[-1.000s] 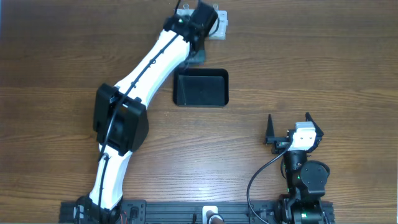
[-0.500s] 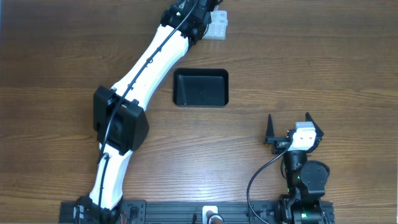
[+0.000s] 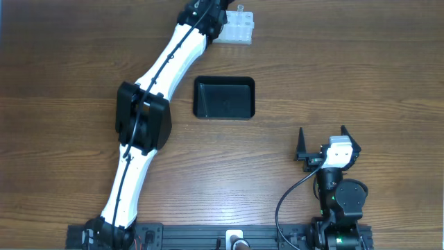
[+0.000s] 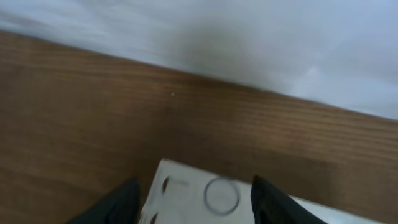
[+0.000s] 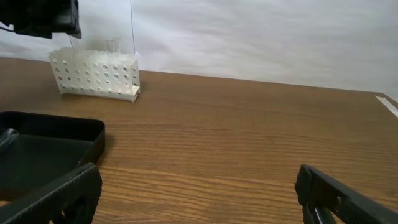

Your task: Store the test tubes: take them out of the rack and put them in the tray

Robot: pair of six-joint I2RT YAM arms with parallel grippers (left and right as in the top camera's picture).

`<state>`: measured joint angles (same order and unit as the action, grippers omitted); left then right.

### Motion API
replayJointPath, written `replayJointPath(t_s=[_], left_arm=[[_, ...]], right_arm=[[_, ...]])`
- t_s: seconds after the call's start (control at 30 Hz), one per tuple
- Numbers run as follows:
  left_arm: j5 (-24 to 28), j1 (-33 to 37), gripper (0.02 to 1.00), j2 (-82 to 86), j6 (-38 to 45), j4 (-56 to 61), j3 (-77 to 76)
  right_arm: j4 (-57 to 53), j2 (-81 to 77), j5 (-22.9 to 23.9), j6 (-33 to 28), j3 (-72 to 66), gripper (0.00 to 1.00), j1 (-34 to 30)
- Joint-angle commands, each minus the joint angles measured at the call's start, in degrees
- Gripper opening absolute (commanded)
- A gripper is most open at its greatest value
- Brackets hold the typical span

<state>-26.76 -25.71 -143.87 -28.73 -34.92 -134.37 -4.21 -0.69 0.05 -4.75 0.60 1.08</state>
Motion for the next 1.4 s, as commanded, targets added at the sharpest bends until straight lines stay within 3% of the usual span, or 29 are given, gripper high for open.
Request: replayJointPath(t_s=[0.03, 0.43, 0.93, 1.4], left_arm=[[3.41, 0.39, 0.564, -2.08, 3.08, 2.69, -2.16], [5.55, 0.48, 0.538, -3.30, 3.10, 3.45, -2.60], [5.55, 0.48, 0.237, -3.30, 4.15, 3.39, -2.60], [5.51, 0.48, 0.102, -3.30, 4.37, 3.48, -2.60]], right_arm=[[-0.20, 0.28, -0.46, -0.04, -0.28, 0.993, -0.39], [-0.20, 0.28, -0.46, -0.04, -0.28, 0.993, -0.39], [-0.20, 0.28, -0.44, -0.04, -0.28, 0.991, -0.39], [-0.20, 0.28, -0.44, -0.04, -0.28, 0.993, -0.39]])
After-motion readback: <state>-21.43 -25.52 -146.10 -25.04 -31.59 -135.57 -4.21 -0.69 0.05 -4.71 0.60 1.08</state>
